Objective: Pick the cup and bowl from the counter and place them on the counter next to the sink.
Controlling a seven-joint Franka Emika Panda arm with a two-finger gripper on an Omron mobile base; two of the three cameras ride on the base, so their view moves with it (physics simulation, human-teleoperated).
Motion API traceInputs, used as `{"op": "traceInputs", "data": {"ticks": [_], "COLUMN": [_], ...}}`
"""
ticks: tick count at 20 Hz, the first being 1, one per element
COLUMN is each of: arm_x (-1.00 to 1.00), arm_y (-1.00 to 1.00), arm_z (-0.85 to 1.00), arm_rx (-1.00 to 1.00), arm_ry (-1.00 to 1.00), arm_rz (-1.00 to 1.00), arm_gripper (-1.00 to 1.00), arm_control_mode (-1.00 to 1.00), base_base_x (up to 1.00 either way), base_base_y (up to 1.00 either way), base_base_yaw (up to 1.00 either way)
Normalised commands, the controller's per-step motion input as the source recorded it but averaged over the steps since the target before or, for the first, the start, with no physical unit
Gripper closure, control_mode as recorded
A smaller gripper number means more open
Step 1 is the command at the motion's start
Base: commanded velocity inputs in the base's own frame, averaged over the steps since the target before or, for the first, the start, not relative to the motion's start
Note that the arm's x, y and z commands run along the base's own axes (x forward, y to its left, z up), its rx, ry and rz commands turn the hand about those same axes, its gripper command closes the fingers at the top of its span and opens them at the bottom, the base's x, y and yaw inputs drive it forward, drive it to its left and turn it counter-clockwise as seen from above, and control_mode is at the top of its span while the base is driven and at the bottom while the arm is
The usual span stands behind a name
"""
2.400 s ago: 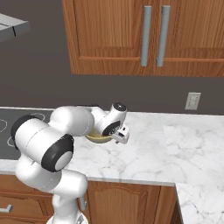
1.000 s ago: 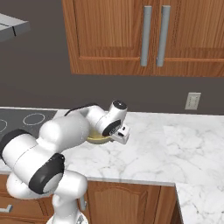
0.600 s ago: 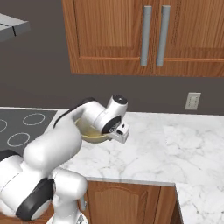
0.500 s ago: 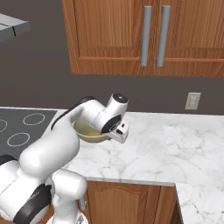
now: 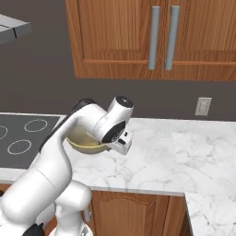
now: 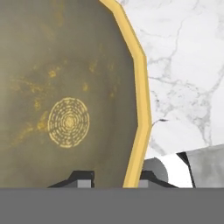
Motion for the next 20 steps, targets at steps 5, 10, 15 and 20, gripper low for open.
{"op": "traceInputs", "data": {"ticks": [5, 10, 15, 20], "arm_x": [-0.57, -0.21, -0.12, -0.07], "arm_y": [0.61, 0.76, 0.45, 0.17], "arm_z": [0.06, 0.27, 0.25, 0.32], "arm_rx": [0.01, 0.0, 0.0, 0.02], "arm_ry": [0.0, -0.01, -0.05, -0.08], "arm_rz": [0.14, 0.29, 0.29, 0.18], "arm_gripper": [1.0, 1.0, 1.0, 1.0], "arm_control_mode": [-1.0, -1.0, -1.0, -1.0], "base_base_x": [0.0, 0.0, 0.0, 0.0], "base_base_y": [0.0, 0.0, 0.0, 0.0], "base_base_yaw": [0.0, 0.0, 0.0, 0.0]}}
